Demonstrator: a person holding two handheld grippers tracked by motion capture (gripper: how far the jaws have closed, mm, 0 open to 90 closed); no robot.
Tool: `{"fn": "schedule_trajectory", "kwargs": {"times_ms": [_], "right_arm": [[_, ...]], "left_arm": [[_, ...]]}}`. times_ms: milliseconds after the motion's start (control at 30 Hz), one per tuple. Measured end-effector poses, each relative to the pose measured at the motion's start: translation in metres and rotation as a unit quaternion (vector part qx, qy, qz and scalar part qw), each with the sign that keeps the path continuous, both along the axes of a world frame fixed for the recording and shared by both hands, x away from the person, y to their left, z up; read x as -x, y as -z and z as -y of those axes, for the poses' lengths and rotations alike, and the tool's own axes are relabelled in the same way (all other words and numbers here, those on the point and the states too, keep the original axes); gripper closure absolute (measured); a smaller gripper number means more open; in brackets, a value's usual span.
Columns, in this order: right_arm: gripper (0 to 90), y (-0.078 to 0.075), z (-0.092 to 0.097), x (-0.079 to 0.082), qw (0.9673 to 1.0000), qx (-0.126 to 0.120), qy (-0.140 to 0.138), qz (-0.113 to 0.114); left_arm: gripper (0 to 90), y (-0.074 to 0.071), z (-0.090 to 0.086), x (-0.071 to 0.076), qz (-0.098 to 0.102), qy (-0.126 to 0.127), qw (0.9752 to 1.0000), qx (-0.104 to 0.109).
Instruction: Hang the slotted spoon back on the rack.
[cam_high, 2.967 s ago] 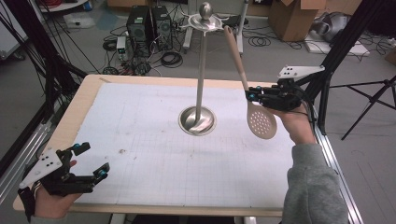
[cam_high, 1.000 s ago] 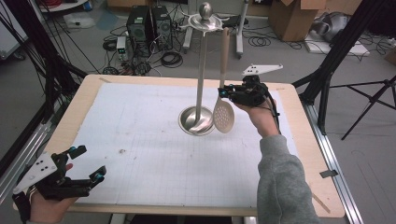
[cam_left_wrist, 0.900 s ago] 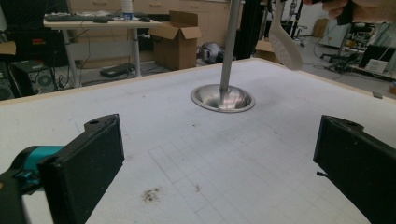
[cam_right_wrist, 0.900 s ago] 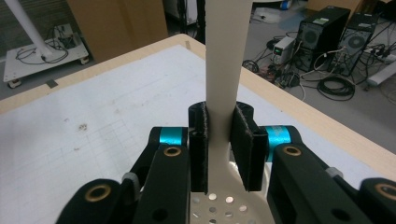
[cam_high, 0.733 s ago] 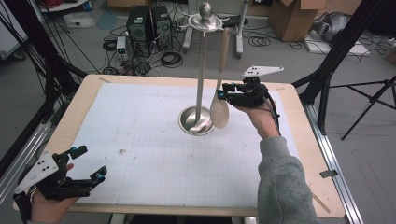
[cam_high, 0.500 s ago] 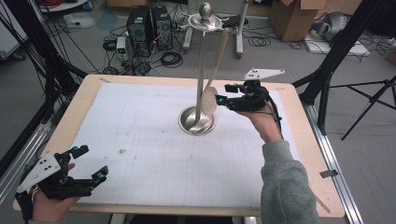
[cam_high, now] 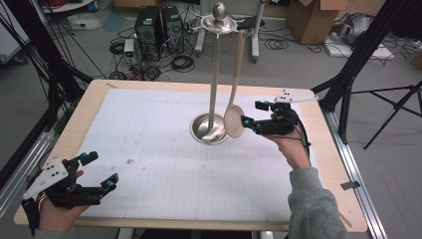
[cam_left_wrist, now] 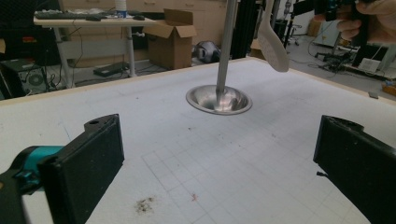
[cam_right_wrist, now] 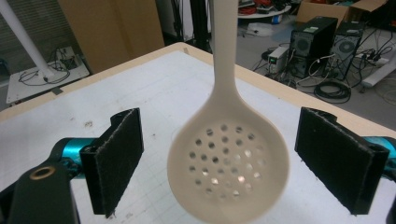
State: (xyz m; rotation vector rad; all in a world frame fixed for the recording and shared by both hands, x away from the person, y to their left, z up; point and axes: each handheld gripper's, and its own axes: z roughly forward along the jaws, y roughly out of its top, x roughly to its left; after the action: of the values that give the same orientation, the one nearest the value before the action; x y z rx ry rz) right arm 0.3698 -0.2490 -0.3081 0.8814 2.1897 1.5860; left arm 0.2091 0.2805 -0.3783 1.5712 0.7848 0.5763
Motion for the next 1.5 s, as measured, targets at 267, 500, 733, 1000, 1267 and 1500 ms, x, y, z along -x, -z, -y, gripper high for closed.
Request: {"fn": "schedule_trajectory", "kwargs": {"times_ms": [267, 500, 733, 1000, 1267, 1500], "right_arm": [[14.9, 0.008, 0.008, 0.017, 0.9999, 0.010, -0.003, 0.010], [14.9, 0.015, 0.016, 0.033, 0.9995, 0.018, -0.001, 0.025], [14.6, 0.024, 0.028, 0.048, 0.9993, 0.014, 0.002, 0.035], [14.3, 0.036, 0.045, 0.070, 0.9988, -0.007, 0.008, 0.048], [14.3, 0.048, 0.067, 0.088, 0.9973, -0.040, 0.027, 0.055], [14.2, 0.059, 0.083, 0.098, 0.9961, -0.052, 0.044, 0.057]], "left_arm": [[2.1, 0.000, 0.004, -0.007, -0.001, 0.005, 1.0000, 0.004], [2.1, 0.000, 0.004, -0.012, 0.000, 0.006, 0.9999, 0.009], [2.1, 0.001, 0.004, -0.015, -0.001, 0.005, 0.9999, 0.012], [2.1, 0.002, 0.006, -0.018, -0.003, 0.007, 0.9999, 0.011], [2.1, 0.003, 0.007, -0.018, -0.004, 0.007, 0.9999, 0.011], [2.1, 0.004, 0.006, -0.019, -0.004, 0.006, 0.9999, 0.009]]}}
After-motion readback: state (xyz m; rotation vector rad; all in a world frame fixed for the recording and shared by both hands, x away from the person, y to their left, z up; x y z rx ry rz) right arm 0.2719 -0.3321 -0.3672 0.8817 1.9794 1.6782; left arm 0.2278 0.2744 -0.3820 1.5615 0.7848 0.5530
